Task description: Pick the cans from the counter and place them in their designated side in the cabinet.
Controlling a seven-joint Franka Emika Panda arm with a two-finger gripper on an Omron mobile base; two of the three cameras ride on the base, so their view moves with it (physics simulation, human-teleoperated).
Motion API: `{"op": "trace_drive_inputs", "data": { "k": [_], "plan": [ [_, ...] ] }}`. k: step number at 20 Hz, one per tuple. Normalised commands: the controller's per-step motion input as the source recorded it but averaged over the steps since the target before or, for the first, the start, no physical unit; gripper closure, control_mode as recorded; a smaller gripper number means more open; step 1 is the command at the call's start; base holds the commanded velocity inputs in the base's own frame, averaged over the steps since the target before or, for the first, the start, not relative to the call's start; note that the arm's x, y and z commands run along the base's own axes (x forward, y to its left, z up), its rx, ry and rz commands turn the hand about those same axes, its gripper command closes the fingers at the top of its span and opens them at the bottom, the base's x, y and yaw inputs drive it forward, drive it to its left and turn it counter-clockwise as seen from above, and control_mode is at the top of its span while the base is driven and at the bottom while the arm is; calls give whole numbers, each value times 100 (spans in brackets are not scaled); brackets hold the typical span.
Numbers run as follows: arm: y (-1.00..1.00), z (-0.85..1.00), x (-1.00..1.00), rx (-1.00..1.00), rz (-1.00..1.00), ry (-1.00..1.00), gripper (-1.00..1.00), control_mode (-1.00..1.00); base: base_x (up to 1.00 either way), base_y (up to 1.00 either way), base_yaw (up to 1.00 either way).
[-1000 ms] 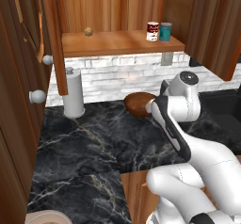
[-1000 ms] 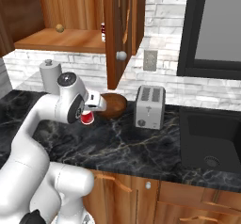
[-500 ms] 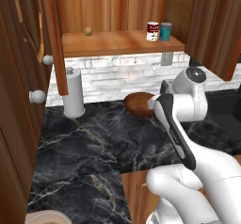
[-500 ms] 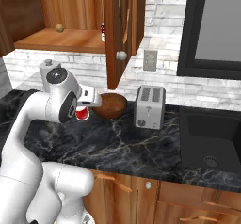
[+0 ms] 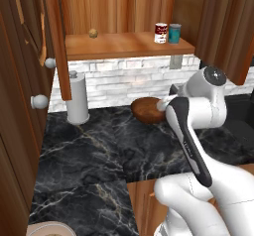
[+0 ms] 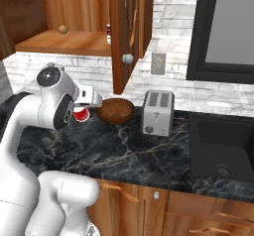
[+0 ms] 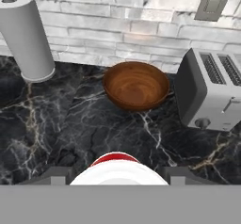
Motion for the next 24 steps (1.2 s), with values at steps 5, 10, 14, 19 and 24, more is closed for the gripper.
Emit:
{"op": "trace_drive_inputs", "data": {
  "k": [5,10,14,19,24],
  "plan": [
    [13,34,-17,0,1,-5,100,-100,0,0,0],
    [8,34,-10,0,1,-6,100,-100,0,0,0],
    [1,31,0,0,0,-8,100,-100,0,0,0],
    [2,36,0,0,0,-9,100,-100,0,0,0],
    [2,39,0,0,0,-9,100,-100,0,0,0]
  ]
}}
